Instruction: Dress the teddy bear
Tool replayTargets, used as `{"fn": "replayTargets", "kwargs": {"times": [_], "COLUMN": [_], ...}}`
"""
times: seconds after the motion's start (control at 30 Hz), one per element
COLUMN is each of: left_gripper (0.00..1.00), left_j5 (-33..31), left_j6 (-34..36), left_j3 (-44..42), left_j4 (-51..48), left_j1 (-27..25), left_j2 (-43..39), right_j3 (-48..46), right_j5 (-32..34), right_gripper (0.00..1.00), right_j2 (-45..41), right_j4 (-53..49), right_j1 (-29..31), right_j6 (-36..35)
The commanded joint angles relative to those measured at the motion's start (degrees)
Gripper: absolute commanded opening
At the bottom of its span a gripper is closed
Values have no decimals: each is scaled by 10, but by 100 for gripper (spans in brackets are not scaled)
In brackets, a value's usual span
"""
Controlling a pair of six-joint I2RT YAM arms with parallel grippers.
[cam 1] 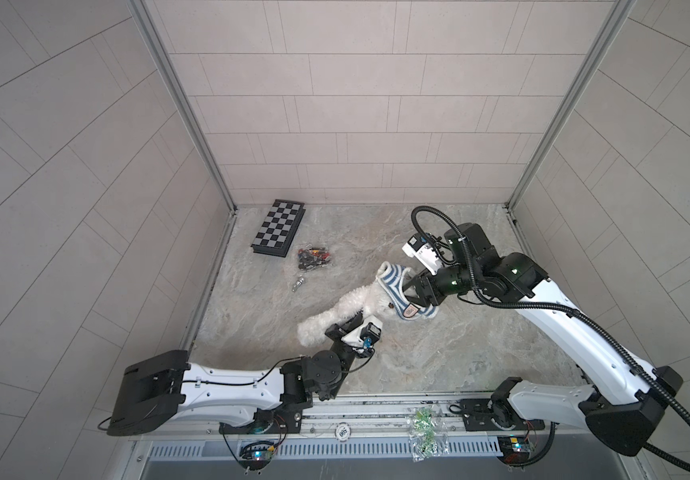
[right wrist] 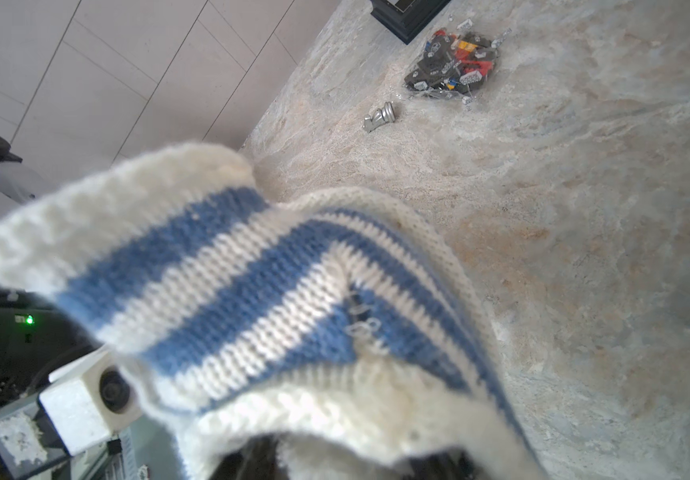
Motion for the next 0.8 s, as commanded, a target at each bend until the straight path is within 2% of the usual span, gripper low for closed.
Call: {"fn": "replayTargets", "kwargs": {"times": [0.0, 0.3, 0.43, 0.47, 0.57, 0.6, 0.67, 0.77], "left_gripper": [0, 0, 1, 9, 53, 62, 70, 74], "left_j5": [-3, 50, 96, 108, 144, 160, 195, 265], "left_j6": [-11, -97, -162, -184, -240, -259, -290, -350], "left_j3": [27, 33, 37, 43, 51, 55, 62, 54], "left_j4": [25, -46, -98, -120, -160, -179, -218, -263], "left_j1": [-1, 34, 79, 95, 131, 141, 160, 198], "left_j2": [1, -15, -23, -20, -13, -12, -12, -26], "right_j3": [-2, -7, -20, -27, -36, -38, -39, -45], "right_j5": [-34, -12, 22, 27, 67, 89, 129, 170], "right_gripper": [38, 0, 0, 0, 0, 0, 0, 0], "right_j2": [-4, -8, -20, -21, -17, -17, -18, -13], "right_j4": [4, -1, 30, 53, 109, 120, 138, 159], "right_j1": [13, 31, 30, 30, 30, 30, 30, 30], "right_j6": [-9, -36, -44, -40, -27, -30, -42, -66]}}
